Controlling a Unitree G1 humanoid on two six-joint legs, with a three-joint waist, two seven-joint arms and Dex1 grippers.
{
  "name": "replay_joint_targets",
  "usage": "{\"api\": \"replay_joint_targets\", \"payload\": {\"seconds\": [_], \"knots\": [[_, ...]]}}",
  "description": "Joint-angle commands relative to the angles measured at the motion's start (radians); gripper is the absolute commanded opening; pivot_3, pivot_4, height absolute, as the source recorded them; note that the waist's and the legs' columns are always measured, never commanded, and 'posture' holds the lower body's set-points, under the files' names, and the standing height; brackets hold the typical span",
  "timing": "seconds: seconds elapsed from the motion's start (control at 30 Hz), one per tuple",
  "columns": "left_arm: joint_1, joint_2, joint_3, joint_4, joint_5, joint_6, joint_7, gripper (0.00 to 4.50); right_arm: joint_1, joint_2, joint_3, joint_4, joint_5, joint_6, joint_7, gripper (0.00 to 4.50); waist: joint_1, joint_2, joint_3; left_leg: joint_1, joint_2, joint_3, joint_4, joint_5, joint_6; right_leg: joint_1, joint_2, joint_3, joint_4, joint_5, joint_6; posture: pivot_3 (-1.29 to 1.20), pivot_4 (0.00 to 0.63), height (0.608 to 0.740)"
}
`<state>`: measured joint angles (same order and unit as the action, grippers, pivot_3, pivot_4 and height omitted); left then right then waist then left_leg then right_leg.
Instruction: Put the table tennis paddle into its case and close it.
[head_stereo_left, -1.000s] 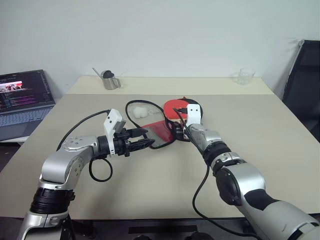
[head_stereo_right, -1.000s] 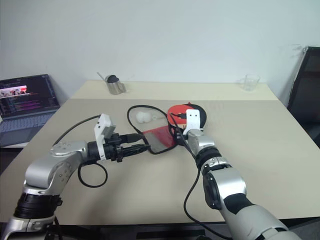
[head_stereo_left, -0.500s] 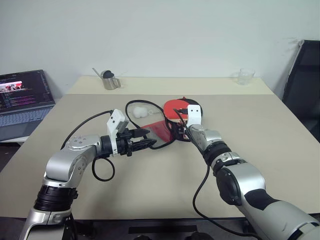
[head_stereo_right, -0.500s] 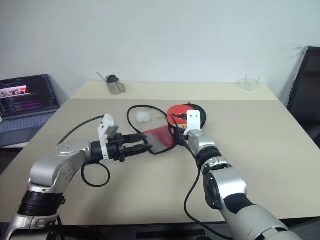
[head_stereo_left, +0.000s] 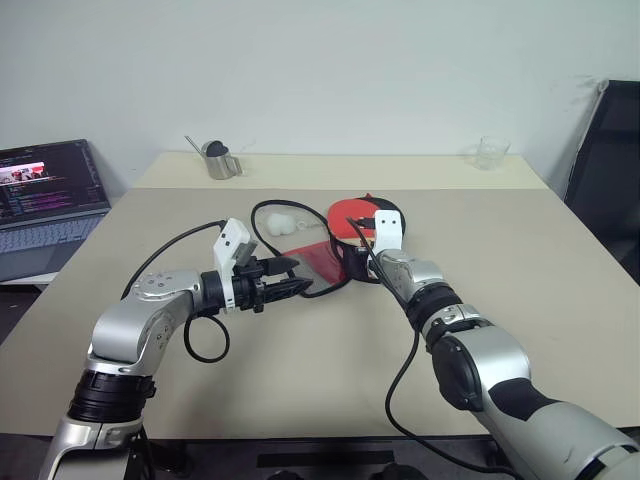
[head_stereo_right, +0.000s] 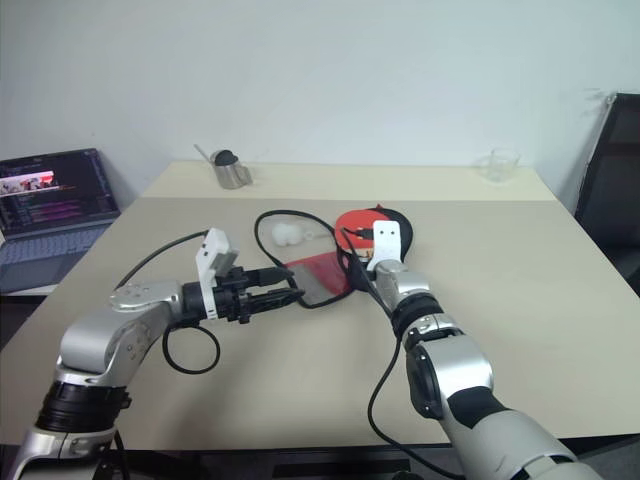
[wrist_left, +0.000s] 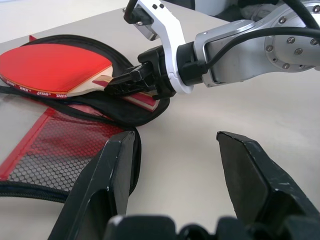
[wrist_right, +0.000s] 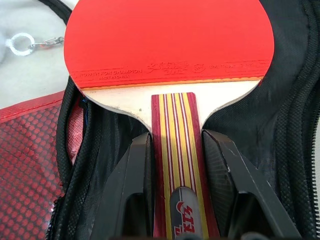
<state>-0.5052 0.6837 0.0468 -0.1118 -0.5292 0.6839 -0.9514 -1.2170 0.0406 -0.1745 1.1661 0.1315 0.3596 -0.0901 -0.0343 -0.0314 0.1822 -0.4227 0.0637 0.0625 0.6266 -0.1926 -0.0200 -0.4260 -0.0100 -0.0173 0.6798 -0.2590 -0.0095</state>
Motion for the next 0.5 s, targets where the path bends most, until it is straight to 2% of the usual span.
{"api": "replay_joint_targets", "payload": {"seconds": [0.03, 0.5], "knots": [[-0.018, 0.005, 0.011, -0.011, 0.000, -0.020, -0.004, 2.88, -0.009, 0.002, -0.001, -0.033, -0.001, -0.019, -0.001, 1.14, 0.000, 0.000, 0.000, 0.000, 0.000, 0.000, 0.000, 0.000, 0.000, 0.000, 0.000, 0.000, 0.000, 0.000, 0.000, 0.00, 0.150, 0.740], [-0.026, 0.001, 0.003, 0.002, 0.007, -0.028, -0.011, 2.88, 0.010, 0.020, 0.000, -0.134, 0.013, -0.036, 0.041, 1.14, -0.001, 0.000, 0.000, 0.000, 0.000, 0.000, 0.000, 0.000, 0.000, 0.000, 0.000, 0.000, 0.000, 0.000, 0.000, 0.00, 0.150, 0.740]]}}
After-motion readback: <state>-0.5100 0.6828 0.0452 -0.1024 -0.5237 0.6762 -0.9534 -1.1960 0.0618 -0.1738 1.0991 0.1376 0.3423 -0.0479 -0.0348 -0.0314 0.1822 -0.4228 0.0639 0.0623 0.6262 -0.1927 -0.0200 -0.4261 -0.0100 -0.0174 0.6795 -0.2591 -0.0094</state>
